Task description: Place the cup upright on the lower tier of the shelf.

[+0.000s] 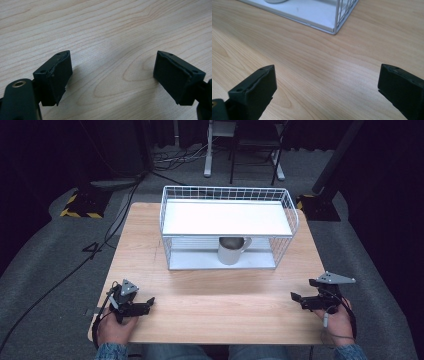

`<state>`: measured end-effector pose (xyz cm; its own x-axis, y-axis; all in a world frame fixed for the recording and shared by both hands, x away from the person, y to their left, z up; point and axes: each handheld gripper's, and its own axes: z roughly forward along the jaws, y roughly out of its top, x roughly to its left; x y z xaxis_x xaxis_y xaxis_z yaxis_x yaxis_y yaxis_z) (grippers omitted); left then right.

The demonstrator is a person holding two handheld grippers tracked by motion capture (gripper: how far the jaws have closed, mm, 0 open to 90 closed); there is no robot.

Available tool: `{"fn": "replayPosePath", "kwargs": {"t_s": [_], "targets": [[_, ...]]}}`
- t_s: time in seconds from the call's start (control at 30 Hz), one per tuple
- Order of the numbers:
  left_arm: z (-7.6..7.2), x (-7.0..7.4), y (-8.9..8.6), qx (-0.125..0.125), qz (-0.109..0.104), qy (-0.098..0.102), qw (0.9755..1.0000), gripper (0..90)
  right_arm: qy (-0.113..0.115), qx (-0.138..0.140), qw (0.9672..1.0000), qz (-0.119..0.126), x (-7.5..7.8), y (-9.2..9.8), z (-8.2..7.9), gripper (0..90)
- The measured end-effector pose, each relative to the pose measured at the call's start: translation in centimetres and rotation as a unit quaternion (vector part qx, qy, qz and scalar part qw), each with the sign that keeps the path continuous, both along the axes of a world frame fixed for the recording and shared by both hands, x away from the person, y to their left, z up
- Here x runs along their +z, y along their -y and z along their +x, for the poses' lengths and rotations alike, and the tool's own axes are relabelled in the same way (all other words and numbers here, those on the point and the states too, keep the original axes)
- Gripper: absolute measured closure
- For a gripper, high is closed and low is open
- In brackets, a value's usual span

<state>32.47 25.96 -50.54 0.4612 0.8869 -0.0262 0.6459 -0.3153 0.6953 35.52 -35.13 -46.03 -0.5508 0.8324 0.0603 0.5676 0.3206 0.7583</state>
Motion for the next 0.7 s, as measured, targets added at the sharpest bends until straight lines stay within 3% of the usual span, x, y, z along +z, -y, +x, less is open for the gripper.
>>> {"fn": "replayPosePath", "kwargs": {"t_s": [0.17,0.3,0.7], "targets": [[0.0,0.0,0.0,0.000,0.000,0.000,1.0000,15.9,-0.020,-0.003,0.9998,-0.003,-1.6,0.1,0.0,0.3],[0.0,0.0,0.0,0.000,0.000,0.000,1.0000,15.9,-0.027,0.003,0.9993,-0.026,-2.7,-0.1,-0.3,0.2],[0.0,0.0,0.0,0.000,0.000,0.000,1.0000,15.9,-0.028,0.015,0.9981,-0.053,-4.2,-0.8,-0.7,0.1]]}}
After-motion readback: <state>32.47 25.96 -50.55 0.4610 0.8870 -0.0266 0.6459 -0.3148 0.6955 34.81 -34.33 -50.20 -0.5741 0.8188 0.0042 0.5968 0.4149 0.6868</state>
